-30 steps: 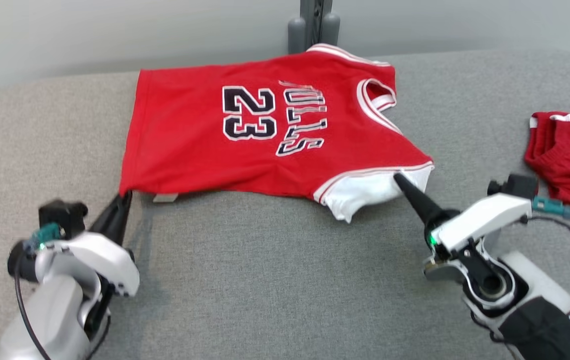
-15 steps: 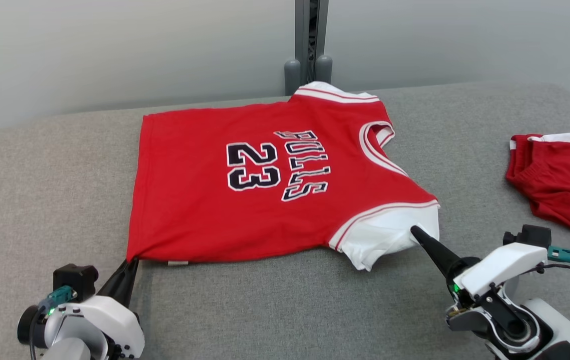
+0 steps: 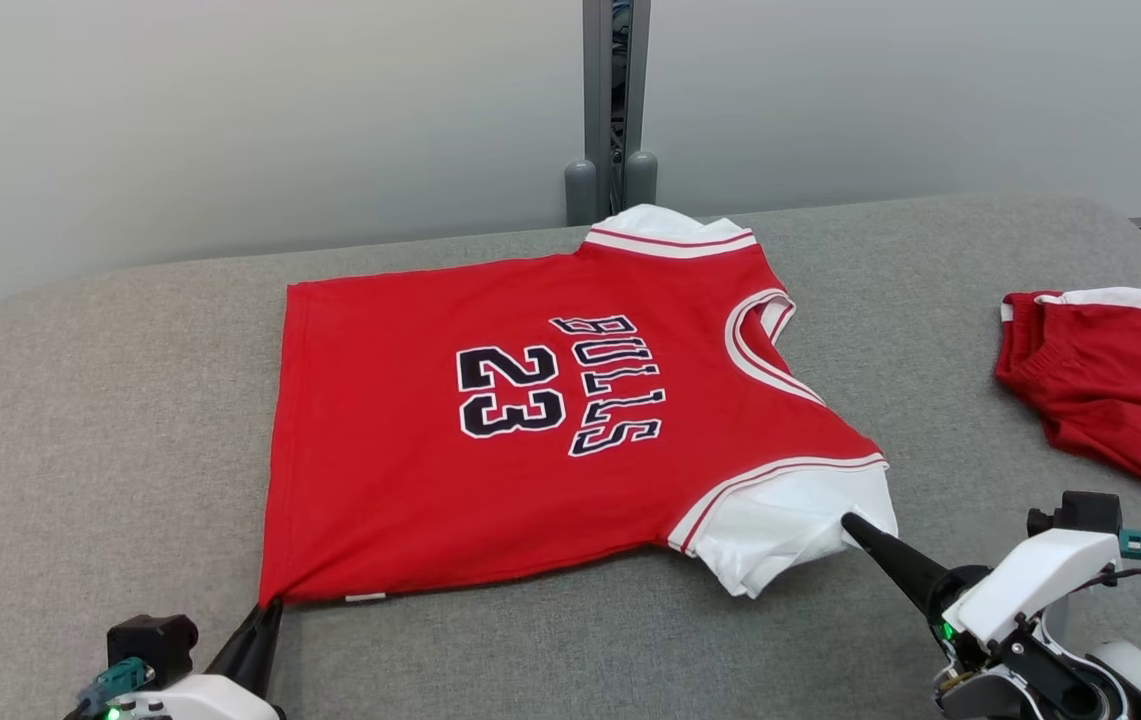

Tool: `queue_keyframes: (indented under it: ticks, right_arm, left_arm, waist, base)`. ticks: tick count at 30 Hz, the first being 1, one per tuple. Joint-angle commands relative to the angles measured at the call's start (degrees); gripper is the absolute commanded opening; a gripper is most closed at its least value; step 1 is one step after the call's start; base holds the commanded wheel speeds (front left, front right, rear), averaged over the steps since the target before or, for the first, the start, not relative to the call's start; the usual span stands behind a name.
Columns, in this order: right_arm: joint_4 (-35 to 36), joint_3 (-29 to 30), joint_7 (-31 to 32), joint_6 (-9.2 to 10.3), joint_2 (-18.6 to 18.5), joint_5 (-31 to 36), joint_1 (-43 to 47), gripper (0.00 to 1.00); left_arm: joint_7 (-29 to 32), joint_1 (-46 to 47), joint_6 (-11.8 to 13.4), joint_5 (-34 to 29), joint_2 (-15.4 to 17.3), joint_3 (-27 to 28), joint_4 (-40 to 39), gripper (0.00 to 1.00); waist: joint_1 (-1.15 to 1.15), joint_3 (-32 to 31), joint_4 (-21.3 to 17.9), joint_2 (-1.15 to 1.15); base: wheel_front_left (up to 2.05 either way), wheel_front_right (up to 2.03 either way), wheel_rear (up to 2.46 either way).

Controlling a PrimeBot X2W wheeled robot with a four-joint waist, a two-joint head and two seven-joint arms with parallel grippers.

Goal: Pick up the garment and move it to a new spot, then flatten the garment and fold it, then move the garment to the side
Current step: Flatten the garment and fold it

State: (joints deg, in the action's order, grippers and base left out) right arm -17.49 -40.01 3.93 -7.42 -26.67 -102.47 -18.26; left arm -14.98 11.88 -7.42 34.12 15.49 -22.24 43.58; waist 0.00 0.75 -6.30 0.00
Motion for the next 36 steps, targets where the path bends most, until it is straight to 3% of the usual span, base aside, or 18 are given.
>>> queue_keyframes:
  ticks: [1,19,36]
  right_arm:
    - [0.4,-0.1,0.3,-0.14,-1.0,-0.5,0.8,0.0]
    - [6.0,-1.6,-1.5,-0.14,-5.9,-2.6,4.9,0.0]
    - [11.6,-4.3,-4.6,-0.14,-11.2,-5.6,8.1,0.0]
  left_arm:
    - [-0.2,-0.9,0.0,0.3,0.3,0.3,-0.4,0.0]
    - [-0.2,-6.9,0.4,1.6,0.2,1.8,-5.9,0.0]
    - [1.1,-10.3,1.1,1.8,3.4,0.9,-9.9,0.0]
  waist:
    - [0.0,-0.1,0.1,0.0]
    - [0.0,-1.1,1.3,0.0]
    - [0.0,-1.6,1.0,0.0]
  base:
    - [0.0,0.0,0.0]
    - [0.0,0.0,0.0]
    - [0.0,0.0,0.0]
